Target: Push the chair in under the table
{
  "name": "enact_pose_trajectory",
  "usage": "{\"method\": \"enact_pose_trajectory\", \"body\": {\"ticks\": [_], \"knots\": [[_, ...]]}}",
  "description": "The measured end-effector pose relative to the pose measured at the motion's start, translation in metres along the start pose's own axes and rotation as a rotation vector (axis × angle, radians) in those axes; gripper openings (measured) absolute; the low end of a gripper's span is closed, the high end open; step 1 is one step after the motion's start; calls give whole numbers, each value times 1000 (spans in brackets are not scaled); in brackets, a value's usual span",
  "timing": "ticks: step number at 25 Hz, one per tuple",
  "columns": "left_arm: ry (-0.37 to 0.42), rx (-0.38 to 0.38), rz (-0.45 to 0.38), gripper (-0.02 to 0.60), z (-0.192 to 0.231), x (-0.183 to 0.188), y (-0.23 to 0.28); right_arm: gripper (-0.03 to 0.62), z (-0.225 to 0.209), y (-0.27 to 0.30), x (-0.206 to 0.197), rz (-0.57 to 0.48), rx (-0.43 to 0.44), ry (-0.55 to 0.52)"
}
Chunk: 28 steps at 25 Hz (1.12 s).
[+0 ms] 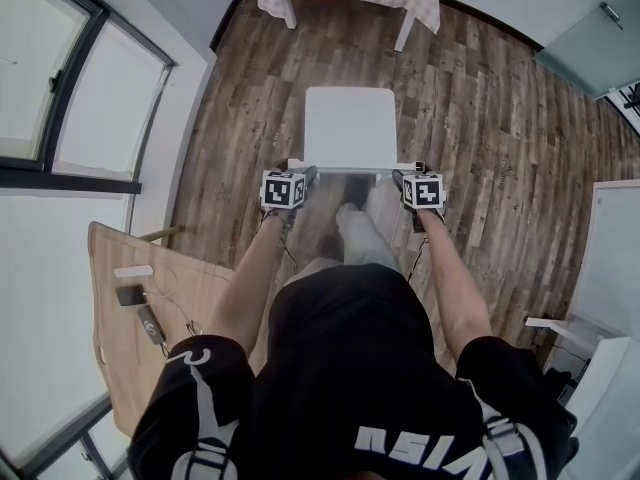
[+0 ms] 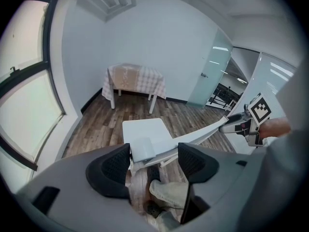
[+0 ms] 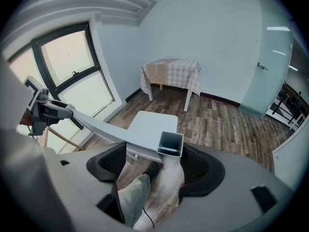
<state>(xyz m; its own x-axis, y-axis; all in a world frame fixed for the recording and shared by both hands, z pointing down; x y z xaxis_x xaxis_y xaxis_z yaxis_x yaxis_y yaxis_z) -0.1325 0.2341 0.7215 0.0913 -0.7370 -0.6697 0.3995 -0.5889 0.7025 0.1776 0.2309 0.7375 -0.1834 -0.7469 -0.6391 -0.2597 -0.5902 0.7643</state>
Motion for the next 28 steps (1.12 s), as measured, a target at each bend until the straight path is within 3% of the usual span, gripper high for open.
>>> {"method": "enact_pose_trajectory", "body": {"ticks": [11, 28], "knots": [[13, -9, 21, 330, 0, 0, 0, 365, 2, -10, 7, -48, 81, 61], [-32, 4, 31, 345, -3, 3, 2, 382, 1, -5, 10, -32, 103, 54]]}}
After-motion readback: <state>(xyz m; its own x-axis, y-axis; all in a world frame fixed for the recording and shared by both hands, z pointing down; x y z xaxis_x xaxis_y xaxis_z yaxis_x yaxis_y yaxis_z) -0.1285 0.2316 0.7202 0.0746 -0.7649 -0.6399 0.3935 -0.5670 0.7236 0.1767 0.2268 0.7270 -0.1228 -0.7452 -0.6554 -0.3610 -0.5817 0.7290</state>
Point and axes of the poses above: the fingertips, and each gripper's own axes: y forward along the fingers, z to its left, x out of its top, the point moved 4 cm from there along -y, backward along the fingers, and after that the axes turned 5 degrees about -z, right-handed, at the moved point
